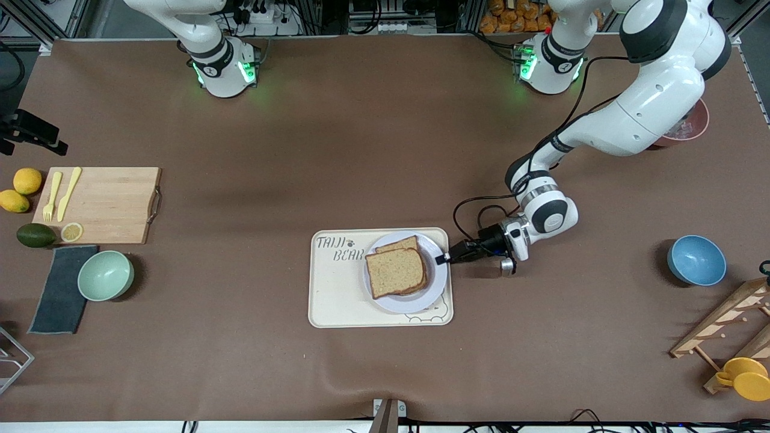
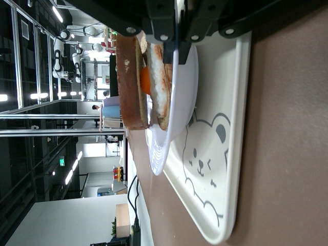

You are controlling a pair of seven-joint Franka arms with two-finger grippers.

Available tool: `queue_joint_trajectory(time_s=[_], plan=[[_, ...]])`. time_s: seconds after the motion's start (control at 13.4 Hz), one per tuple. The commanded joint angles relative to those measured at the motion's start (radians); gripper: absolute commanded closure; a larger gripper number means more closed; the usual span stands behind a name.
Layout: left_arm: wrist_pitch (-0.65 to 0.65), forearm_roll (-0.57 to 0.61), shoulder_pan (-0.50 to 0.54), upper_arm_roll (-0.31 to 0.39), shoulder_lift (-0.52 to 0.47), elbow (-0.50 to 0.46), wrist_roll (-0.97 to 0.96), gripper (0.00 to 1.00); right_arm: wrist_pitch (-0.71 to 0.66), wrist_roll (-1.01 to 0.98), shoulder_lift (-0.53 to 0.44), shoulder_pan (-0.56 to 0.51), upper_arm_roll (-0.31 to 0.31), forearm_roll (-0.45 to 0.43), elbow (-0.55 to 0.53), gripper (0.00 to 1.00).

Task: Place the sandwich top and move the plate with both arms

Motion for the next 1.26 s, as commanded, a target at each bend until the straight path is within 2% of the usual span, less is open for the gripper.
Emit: queue_joint_trajectory(time_s=[0.0, 0.15, 0.3, 0.37, 0.52, 0.6, 0.97, 1.19], plan=[[-0.018, 0.002, -0.013, 0.005, 0.069, 0.044, 0.037, 1.00, -0.008, -0.006, 0.010, 0.003, -0.001, -0.011, 0.023, 0.00], [-0.018, 0.002, -0.011, 0.005, 0.068, 0.044, 0.028, 1.00, -0.008, -0.006, 0.010, 0.005, -0.001, -0.011, 0.023, 0.00], [-0.016, 0.002, -0.011, 0.005, 0.059, 0.043, 0.015, 0.59, -0.008, -0.006, 0.010, 0.003, -0.001, -0.011, 0.024, 0.00], [-0.015, 0.002, -0.010, 0.005, 0.057, 0.043, 0.002, 0.52, -0.008, -0.006, 0.010, 0.005, -0.001, -0.011, 0.023, 0.00], [-0.013, 0.003, -0.010, 0.005, 0.049, 0.037, -0.016, 0.51, -0.008, -0.006, 0.010, 0.003, -0.001, -0.011, 0.024, 0.00], [-0.010, 0.004, -0.008, 0.005, 0.046, 0.034, -0.016, 0.39, -0.008, -0.006, 0.010, 0.003, -0.001, -0.011, 0.024, 0.00], [0.001, 0.004, -0.002, 0.005, 0.026, 0.014, -0.025, 0.43, -0.008, -0.006, 0.010, 0.005, -0.001, -0.011, 0.023, 0.00], [0.025, 0.010, -0.001, 0.005, -0.012, -0.009, -0.094, 0.43, -0.008, -0.006, 0.010, 0.005, -0.001, -0.010, 0.023, 0.00]])
